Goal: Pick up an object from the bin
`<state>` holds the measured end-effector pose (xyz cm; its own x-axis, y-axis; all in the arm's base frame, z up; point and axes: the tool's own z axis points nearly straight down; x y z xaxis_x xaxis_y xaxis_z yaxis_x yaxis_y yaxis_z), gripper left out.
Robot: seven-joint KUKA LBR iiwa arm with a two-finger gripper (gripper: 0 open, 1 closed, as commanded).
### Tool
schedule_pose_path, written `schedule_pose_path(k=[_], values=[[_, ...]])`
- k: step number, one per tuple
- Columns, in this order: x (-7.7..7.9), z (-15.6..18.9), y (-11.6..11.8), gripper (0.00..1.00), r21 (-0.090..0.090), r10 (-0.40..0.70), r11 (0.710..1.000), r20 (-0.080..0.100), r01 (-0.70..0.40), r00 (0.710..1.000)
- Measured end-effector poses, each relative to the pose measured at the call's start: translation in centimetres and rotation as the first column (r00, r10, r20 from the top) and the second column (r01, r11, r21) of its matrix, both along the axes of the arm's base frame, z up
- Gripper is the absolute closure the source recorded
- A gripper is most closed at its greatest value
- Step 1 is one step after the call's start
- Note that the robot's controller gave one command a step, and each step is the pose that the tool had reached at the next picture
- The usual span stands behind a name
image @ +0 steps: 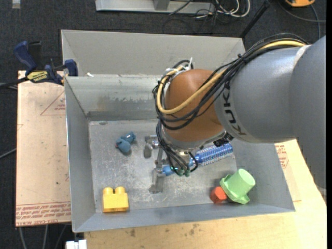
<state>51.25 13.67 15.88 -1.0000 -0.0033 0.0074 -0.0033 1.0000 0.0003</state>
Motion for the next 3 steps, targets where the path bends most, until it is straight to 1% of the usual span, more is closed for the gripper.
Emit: schedule_pose_path(k=[1, 2, 3], values=[[-2.2, -8.8, -0.8, 0.0, -0.002, 0.471, 0.882, 0.022, -0.471, 0.882], [-2.3, -8.8, 10.8, 0.0, -0.002, 0.933, 0.36, 0.005, -0.933, 0.36], [-2.3, -8.8, 11.0, 1.0, -0.001, 0.933, 0.361, 0.012, -0.933, 0.36]])
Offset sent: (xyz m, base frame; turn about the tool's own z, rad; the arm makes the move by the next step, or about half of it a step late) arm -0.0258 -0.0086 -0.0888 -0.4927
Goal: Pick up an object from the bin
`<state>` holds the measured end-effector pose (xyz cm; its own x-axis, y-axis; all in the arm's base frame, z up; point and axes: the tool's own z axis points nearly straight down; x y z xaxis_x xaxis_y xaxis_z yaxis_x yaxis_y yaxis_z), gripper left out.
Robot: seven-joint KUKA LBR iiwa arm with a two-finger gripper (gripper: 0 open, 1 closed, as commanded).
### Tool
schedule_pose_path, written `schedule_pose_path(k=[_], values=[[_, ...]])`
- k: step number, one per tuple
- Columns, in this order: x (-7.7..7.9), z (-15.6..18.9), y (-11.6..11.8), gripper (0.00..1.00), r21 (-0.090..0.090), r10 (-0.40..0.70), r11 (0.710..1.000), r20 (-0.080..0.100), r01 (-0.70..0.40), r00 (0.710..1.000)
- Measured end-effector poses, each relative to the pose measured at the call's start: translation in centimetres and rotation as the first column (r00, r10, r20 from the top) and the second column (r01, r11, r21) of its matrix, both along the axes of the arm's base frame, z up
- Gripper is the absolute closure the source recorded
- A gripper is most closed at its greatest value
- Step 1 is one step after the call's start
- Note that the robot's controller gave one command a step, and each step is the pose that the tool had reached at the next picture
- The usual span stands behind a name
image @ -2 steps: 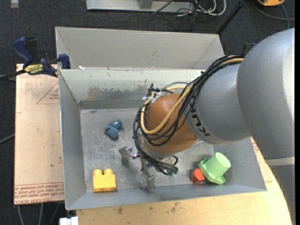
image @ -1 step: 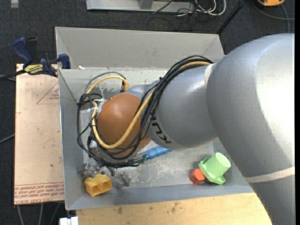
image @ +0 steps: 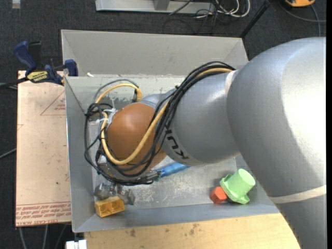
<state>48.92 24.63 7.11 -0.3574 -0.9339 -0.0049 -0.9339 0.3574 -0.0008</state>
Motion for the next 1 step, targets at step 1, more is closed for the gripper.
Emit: schedule_pose_path(k=[1], values=[[-0.49, 15.79, -1.26, 1.0, 0.001, 0.02, 1.0, 0.006, -0.02, 1.0]])
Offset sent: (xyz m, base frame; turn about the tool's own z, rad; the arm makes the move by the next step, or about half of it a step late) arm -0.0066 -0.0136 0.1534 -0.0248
